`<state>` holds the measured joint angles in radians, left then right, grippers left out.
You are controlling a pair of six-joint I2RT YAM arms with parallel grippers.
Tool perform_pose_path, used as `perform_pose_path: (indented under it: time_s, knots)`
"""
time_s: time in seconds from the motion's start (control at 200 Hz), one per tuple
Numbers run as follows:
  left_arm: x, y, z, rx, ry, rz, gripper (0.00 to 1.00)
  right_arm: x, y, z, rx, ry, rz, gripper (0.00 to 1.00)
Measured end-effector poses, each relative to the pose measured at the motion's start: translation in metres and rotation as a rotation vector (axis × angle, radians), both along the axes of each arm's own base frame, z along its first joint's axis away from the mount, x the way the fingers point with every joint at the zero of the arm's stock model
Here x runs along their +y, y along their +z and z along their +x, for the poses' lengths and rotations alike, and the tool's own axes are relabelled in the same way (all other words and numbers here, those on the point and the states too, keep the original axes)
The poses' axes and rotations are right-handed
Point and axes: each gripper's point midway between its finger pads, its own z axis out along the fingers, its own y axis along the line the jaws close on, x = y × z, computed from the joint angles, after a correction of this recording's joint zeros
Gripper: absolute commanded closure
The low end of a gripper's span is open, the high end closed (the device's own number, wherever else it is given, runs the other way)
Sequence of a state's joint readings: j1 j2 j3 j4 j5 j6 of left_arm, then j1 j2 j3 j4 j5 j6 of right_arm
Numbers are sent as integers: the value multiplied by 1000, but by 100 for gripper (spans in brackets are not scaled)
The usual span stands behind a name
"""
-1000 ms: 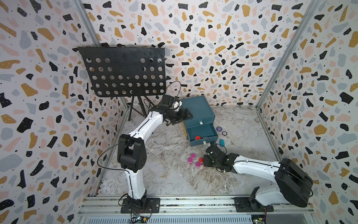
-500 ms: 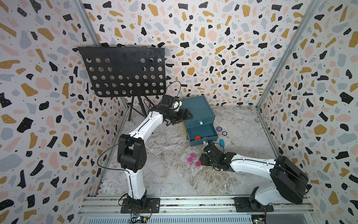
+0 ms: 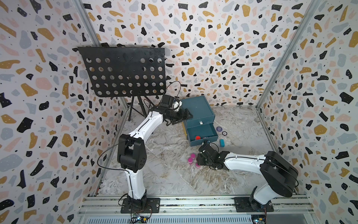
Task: Put the paint cans in the drawer according to color
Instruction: Pick up the paint can at the center of the board, then place the paint can in the drawer.
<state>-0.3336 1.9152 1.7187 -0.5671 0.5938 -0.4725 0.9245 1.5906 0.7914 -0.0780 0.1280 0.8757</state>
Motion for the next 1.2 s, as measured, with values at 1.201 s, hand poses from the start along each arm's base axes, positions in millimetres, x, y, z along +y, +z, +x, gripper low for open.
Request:
perform_pose_path:
  time_s: [1.201]
  knots:
    - [0, 0, 0, 2, 2, -1, 2, -37, 191, 86, -343, -5, -113, 79]
